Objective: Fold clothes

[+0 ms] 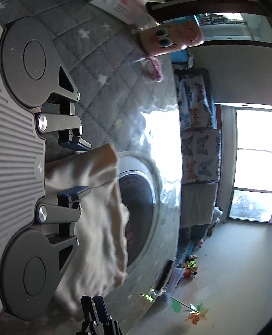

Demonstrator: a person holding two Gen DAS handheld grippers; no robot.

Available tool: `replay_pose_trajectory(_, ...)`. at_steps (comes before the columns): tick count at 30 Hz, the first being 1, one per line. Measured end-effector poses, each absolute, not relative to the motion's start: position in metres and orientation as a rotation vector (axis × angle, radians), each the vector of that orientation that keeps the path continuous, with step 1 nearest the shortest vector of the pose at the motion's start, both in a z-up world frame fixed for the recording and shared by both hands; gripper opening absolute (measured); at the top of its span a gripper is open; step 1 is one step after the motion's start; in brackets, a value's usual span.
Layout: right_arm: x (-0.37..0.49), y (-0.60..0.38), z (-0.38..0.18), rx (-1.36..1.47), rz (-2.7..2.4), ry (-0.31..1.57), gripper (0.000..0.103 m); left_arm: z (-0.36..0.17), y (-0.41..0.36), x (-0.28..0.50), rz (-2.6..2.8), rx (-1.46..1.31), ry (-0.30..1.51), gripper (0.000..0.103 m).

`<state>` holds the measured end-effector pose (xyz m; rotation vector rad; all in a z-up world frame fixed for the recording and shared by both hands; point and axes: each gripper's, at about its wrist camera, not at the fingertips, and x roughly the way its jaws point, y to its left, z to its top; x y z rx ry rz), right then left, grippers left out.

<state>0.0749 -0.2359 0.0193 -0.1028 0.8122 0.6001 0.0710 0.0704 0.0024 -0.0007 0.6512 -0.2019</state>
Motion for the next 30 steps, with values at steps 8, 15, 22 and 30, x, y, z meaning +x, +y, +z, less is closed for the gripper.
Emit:
replay_pose_trajectory(8,0.114,-0.230,0.014,-0.083,0.546,0.786,0.037,0.000,0.072,0.101,-0.147,-0.015,0.667,0.028)
replay_pose_trajectory(15,0.134,-0.243,-0.004,-0.018,0.467,0.824,0.036,-0.011,0.080,0.109,-0.122,-0.032,0.703,0.028)
replay_pose_trajectory(22,0.117,-0.230,0.014,-0.097,0.496,0.778,0.041,0.003,0.090,0.098,-0.116,-0.068,0.680,0.035)
replay_pose_trajectory(30,0.081,-0.161,0.031,-0.256,0.716,0.729,0.049,0.012,0.106,0.081,-0.076,-0.099,0.678,0.064)
